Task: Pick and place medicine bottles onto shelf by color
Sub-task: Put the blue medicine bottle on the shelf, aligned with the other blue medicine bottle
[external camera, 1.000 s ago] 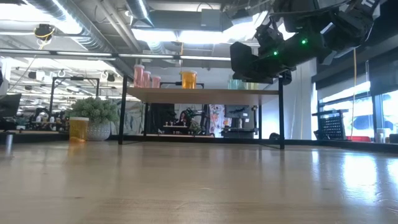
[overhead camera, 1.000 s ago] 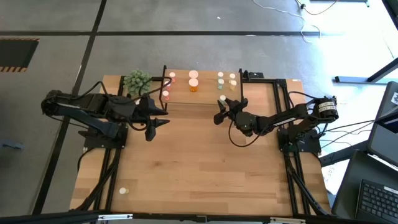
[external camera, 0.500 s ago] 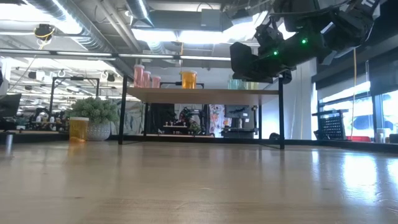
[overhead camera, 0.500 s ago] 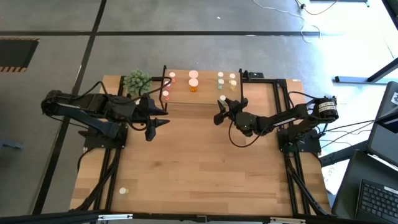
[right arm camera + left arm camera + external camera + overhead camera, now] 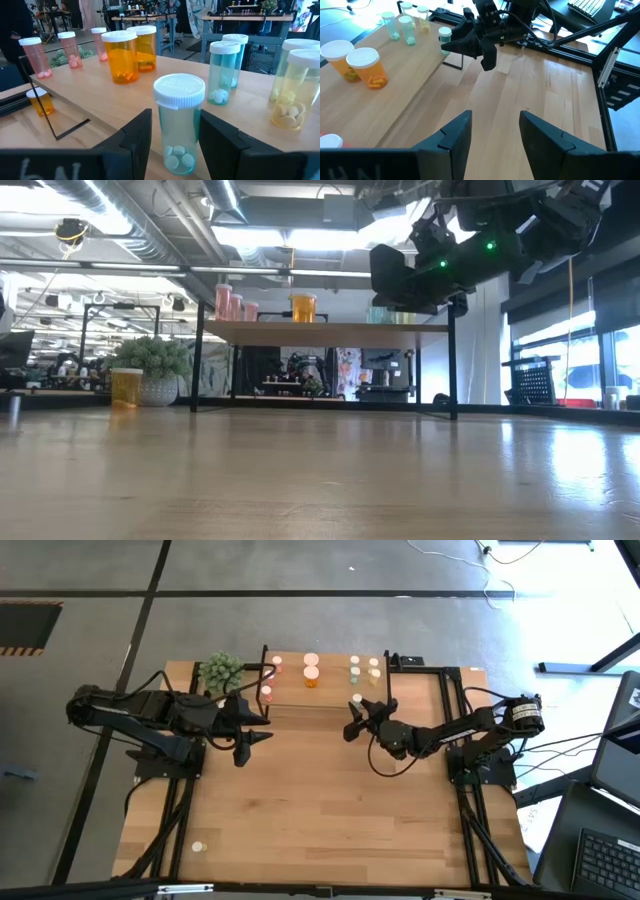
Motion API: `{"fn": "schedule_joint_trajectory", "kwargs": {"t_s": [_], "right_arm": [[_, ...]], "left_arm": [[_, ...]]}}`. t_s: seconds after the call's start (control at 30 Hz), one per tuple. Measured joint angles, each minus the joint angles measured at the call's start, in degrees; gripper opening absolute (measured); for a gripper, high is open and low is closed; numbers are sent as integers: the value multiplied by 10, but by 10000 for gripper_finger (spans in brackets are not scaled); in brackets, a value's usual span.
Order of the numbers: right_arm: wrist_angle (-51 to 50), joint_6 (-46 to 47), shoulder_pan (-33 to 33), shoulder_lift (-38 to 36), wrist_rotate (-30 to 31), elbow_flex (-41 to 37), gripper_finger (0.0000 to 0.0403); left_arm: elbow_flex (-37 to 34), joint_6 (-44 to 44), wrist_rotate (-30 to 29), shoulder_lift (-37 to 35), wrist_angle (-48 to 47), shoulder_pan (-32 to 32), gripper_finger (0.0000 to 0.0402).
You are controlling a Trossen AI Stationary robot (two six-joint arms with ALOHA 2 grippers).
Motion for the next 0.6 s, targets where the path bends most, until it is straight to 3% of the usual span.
{"fn": "schedule_joint_trajectory", "kwargs": {"t_s": [0.6], "right_arm": [[11,-26,0,0,-9,0,155]], "left_arm": [[0,0,0,0,0,0,160]]}}
